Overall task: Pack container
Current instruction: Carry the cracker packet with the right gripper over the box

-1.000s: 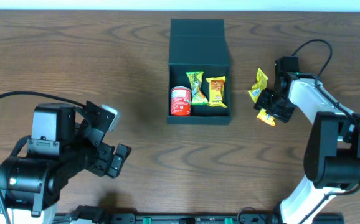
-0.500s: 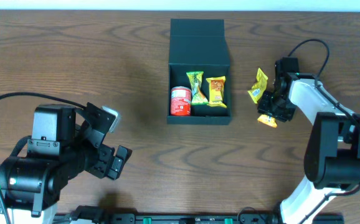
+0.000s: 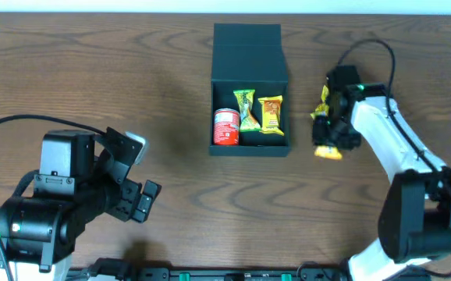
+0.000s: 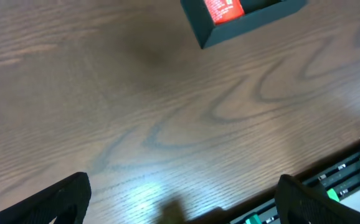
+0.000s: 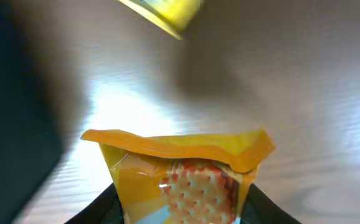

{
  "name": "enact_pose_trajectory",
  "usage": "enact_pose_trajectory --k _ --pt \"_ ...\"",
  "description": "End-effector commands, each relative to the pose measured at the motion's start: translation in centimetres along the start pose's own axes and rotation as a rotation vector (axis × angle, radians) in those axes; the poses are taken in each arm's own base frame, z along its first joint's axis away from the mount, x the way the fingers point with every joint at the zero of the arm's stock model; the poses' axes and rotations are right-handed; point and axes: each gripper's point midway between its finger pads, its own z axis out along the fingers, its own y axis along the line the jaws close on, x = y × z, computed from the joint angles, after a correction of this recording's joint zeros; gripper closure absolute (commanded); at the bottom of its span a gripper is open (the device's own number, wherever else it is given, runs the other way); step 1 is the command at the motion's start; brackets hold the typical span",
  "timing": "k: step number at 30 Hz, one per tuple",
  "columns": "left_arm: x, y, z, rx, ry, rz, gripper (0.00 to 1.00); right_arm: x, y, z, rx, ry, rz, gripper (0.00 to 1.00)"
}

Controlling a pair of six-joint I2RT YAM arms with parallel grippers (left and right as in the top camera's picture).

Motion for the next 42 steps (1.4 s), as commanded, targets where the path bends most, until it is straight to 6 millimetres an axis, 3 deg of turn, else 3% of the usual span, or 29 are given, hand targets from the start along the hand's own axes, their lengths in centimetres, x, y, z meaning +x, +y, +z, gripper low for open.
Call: enact_pose_trajectory --k 1,9,12,17,23,36,42 --pt "-0.2 0.3 0.0 -0.015 -0.011 0.018 0.05 -2.3 2.6 -4.2 -0.013 -0.112 -0.177 0.59" --pt "-0.5 0.3 0.0 -0.016 -0.022 0.007 0.05 -6.7 8.8 -12.0 -0.097 -0.365 -0.314 0.61" --pt "-0.5 0.3 0.0 -0.014 -0.023 -0.006 0.05 -7.5 10.4 -13.3 -0.133 -0.42 -0.347 0.62" --pt "-0.5 0.3 0.0 -0.013 -0.024 -0.01 0.04 -8.2 12.4 -13.8 -0.18 -0.471 -0.403 0.62" --pt "-0.7 -0.5 0.0 0.031 -0.035 -0.028 0.05 -10.3 14.7 -12.6 -0.175 -0.54 -0.559 0.6" --pt "-0.7 -0.6 0.0 0.039 -0.035 -0.07 0.05 -14.7 19.4 -7.4 -0.181 -0.656 -0.832 0.57" --pt "-0.6 -0.6 0.0 0.039 -0.031 -0.097 0.04 -14.7 22.2 -4.6 -0.257 -0.654 -0.897 0.57"
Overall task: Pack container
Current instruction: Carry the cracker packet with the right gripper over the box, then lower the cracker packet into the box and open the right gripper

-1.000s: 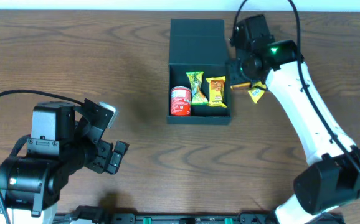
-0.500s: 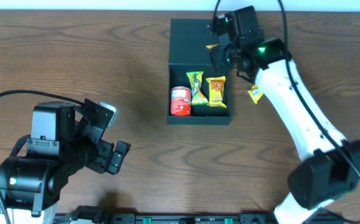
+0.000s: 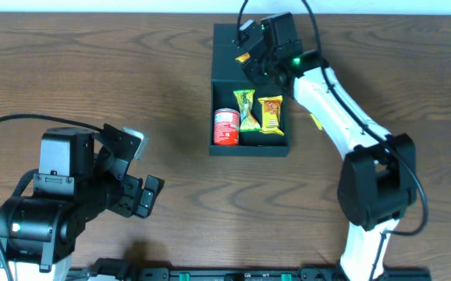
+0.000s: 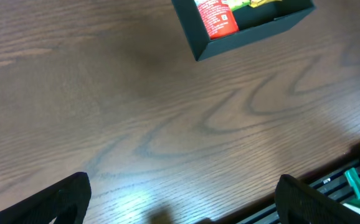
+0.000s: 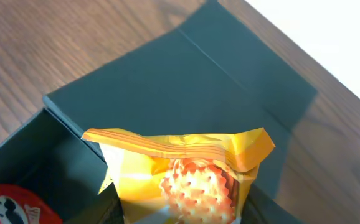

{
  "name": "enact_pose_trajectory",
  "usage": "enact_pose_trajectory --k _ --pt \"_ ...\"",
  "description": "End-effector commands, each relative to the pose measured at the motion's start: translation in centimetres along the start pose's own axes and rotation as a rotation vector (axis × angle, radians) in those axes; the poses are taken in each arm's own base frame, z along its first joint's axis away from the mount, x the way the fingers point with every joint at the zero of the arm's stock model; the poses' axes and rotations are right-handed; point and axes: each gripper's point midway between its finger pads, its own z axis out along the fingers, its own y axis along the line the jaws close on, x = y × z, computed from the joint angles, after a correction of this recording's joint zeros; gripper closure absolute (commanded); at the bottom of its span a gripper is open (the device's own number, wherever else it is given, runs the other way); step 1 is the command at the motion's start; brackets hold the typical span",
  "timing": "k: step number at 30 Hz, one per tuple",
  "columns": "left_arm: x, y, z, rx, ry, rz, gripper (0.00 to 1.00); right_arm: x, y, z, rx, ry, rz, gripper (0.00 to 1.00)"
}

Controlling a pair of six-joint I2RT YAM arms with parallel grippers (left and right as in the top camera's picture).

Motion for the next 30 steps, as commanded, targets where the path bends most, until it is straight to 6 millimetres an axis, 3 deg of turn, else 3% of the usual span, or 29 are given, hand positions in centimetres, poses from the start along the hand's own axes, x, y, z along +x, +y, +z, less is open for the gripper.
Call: enact_pose_trajectory --k 1,15,30 --pt "0.2 -0.3 0.0 0.016 0.001 -0.03 0.05 -0.1 2.2 1.7 -0.085 -0.009 -0.056 0.57" --pt "1.5 -0.1 -0.1 -0.002 0.057 -0.044 0.05 2.7 8.3 1.6 -0.269 0.096 -0.253 0.58" --pt "2.1 -0.2 -0.1 0.003 0.081 -0.052 0.05 2.0 10.2 1.9 -0.367 0.01 -0.399 0.47"
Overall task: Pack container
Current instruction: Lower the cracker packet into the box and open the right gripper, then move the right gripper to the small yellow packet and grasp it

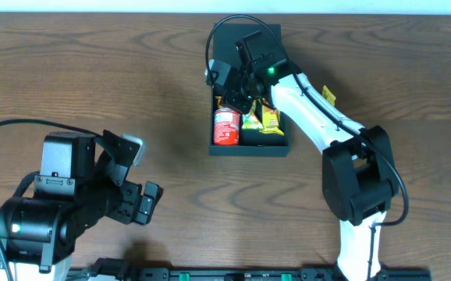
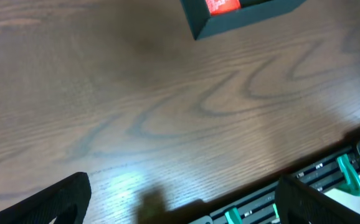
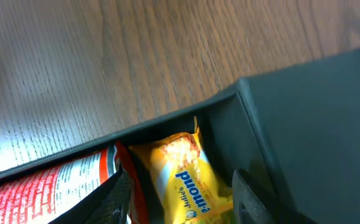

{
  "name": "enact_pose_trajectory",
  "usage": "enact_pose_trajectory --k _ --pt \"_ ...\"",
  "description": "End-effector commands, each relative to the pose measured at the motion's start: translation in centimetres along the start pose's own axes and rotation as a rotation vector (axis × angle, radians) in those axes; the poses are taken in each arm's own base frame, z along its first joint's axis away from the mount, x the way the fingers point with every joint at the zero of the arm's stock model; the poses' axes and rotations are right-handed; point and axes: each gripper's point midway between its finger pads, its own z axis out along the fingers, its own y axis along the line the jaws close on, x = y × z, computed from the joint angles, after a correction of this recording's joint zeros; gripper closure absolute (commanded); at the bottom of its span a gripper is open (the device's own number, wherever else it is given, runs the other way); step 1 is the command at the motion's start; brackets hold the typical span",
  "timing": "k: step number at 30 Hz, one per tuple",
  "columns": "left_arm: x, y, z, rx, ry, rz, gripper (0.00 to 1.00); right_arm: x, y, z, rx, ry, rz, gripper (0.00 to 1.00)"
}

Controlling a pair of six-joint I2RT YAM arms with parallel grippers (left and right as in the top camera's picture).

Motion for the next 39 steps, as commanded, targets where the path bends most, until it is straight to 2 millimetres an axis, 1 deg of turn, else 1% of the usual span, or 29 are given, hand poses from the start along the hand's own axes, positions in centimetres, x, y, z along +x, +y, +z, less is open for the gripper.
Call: enact_pose_trajectory --k 1,4,6,9,10,12,14,15,16,17,18,19,21,22,27,29,30,33,34,36,39 --pt "0.2 0.1 0.0 -0.004 0.007 -0.016 0.05 -0.8 0.4 0.5 -0.029 -0.036 -0.043 0.47" --pt "0.2 0.1 0.0 -0.004 0.004 -0.025 0.05 -0.4 0.4 0.6 -0.031 -0.022 -0.034 0.47" --pt "0.2 0.1 0.0 -0.004 0.005 -0.028 0.05 -0.1 0.0 0.6 -0.016 -0.009 -0.009 0.46" --pt "0.2 0.1 0.0 -0.004 0.005 -0.028 0.04 0.8 -1.7 0.4 0.064 0.031 0.067 0.46" --pt "0.2 0.1 0.0 -0.004 0.005 -0.027 0.05 1.4 -2.9 0.2 0.126 0.059 0.123 0.45" --pt "0.2 0.1 0.0 -0.005 0.004 -0.027 0.05 2.9 -5.6 -1.2 0.292 0.128 0.27 0.42" --pt "0.1 0.1 0.0 -0.006 0.0 -0.025 0.05 3.7 -7.2 -2.8 0.407 0.161 0.378 0.4" --pt "0.0 0.1 0.0 -0.006 -0.001 -0.025 0.05 4.0 -7.7 -3.7 0.45 0.168 0.428 0.38" --pt "0.0 0.2 0.0 -0.007 -0.004 -0.024 0.05 4.2 -8.0 -4.5 0.483 0.169 0.477 0.34" --pt "-0.1 0.2 0.0 -0.007 -0.006 -0.023 0.05 4.4 -8.2 -5.4 0.514 0.164 0.542 0.29" --pt "-0.1 0.2 0.0 -0.007 -0.007 -0.023 0.05 4.6 -8.3 -6.4 0.545 0.152 0.639 0.22" --pt "-0.1 0.2 0.0 -0.008 -0.007 -0.023 0.04 5.0 -8.3 -7.4 0.572 0.134 0.767 0.18" --pt "-0.1 0.2 0.0 -0.01 -0.006 -0.023 0.04 5.6 -7.9 -8.6 0.583 0.124 0.9 0.18" --pt "-0.1 0.2 0.0 -0.01 -0.006 -0.023 0.05 5.8 -7.8 -9.1 0.587 0.125 0.935 0.18" --pt "0.2 0.5 0.0 -0.028 0.008 -0.026 0.05 6.2 -7.9 -10.8 0.597 0.115 0.989 0.18" --pt "0.5 0.8 0.0 -0.047 0.019 -0.028 0.05 6.6 -8.1 -12.0 0.63 0.1 1.057 0.2" --pt "0.6 1.0 0.0 -0.056 0.024 -0.029 0.05 7.4 -8.4 -12.7 0.667 0.1 1.13 0.2" --pt "0.9 1.4 0.0 -0.083 0.038 -0.031 0.05 10.2 -8.6 -13.9 0.742 0.118 1.334 0.2" --pt "1.0 1.6 -0.1 -0.094 0.04 -0.031 0.05 11.7 -8.5 -14.1 0.76 0.13 1.44 0.2" --pt "1.0 1.8 -0.1 -0.106 0.041 -0.03 0.04 13.2 -8.5 -14.0 0.772 0.148 1.543 0.23" --pt "1.0 2.2 -0.1 -0.128 0.042 -0.03 0.05 15.1 -9.0 -13.3 0.789 0.176 1.613 0.25"
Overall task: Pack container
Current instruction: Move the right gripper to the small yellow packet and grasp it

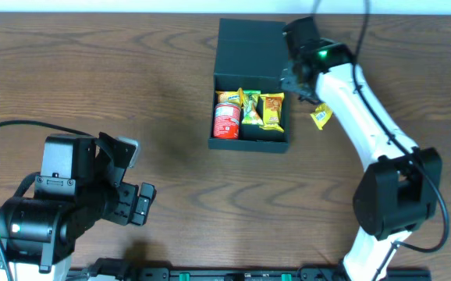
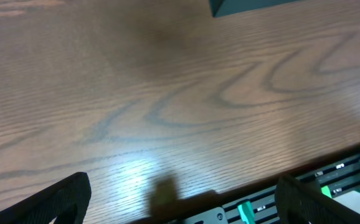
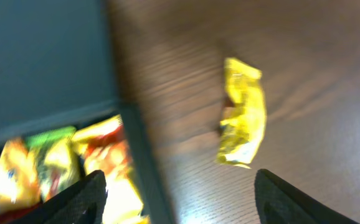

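Observation:
The dark open box (image 1: 250, 143) stands at the table's middle back, its lid (image 1: 249, 43) folded away behind. Inside lie a red can (image 1: 225, 125), a yellow cracker packet (image 1: 227, 97), a green packet (image 1: 249, 109) and an orange packet (image 1: 272, 111). One more yellow packet (image 1: 321, 116) lies on the wood right of the box; the right wrist view shows this yellow packet (image 3: 242, 121) beyond the box wall (image 3: 139, 162). My right gripper (image 1: 297, 82) (image 3: 187, 199) hangs open and empty over the box's right edge. My left gripper (image 1: 140, 204) (image 2: 183, 202) is open above bare wood at the front left.
A black rail with green clips (image 2: 292, 199) runs along the table's front edge. The white far edge (image 1: 132, 6) lies behind the box. Bare wood (image 1: 132, 86) stretches left of the box.
My right gripper was down in the box's back left corner with the yellow cracker packet between its fingers. Now it is open and empty over the box's right edge, and the packet lies in the box.
My right gripper first held the yellow cracker packet right of the box, beside another yellow packet. Then it held it above the lid, then down in the box behind the red can. Now the packet rests there, let go. The left arm stayed at the front left.

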{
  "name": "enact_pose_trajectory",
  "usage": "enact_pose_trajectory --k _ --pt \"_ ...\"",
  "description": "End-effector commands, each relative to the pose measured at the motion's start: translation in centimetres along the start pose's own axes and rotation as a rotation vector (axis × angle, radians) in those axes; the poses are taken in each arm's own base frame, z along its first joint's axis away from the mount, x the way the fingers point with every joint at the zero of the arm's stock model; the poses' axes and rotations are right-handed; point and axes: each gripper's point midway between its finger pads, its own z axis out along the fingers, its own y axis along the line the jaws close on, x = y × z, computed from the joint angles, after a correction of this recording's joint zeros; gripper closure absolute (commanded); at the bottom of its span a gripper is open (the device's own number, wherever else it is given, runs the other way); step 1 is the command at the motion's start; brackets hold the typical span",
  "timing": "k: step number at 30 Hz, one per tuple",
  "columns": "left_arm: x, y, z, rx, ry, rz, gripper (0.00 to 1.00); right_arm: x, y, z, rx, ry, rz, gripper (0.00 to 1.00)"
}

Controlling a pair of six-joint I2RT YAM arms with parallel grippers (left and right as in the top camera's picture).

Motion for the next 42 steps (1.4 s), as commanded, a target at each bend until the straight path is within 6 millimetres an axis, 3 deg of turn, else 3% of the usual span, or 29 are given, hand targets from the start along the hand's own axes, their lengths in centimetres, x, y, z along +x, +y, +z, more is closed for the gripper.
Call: enact_pose_trajectory --k 1,6,11,20,27,31,34,38,42 --pt "0.2 0.9 0.0 -0.049 0.008 -0.006 0.05 -0.5 -1.3 1.9 0.048 0.009 0.171 0.25" --pt "0.1 1.5 0.0 -0.084 0.005 -0.005 0.05 -0.2 -2.8 4.8 0.099 0.055 0.19 0.25" --pt "-0.3 1.7 0.0 -0.094 -0.009 -0.003 0.05 0.8 -4.6 7.6 0.139 0.133 0.245 0.31" --pt "-0.2 1.9 -0.1 -0.105 -0.007 -0.004 0.05 2.6 -8.3 9.6 0.219 0.254 0.248 0.31" --pt "-0.3 2.1 -0.1 -0.121 -0.008 -0.003 0.04 4.1 -7.8 12.2 0.133 0.367 0.235 0.31" --pt "-0.2 2.3 -0.1 -0.128 -0.007 -0.003 0.05 3.8 -7.1 12.7 0.097 0.359 0.22 0.31" --pt "-0.2 2.3 -0.1 -0.128 -0.006 -0.003 0.05 3.6 -6.9 12.8 0.083 0.352 0.219 0.39" --pt "-0.1 2.2 -0.1 -0.128 0.001 -0.004 0.05 3.5 -6.7 12.8 0.07 0.351 0.201 0.64" --pt "0.0 2.2 -0.1 -0.127 0.005 -0.005 0.05 3.5 -6.8 12.8 0.067 0.354 0.177 0.8"
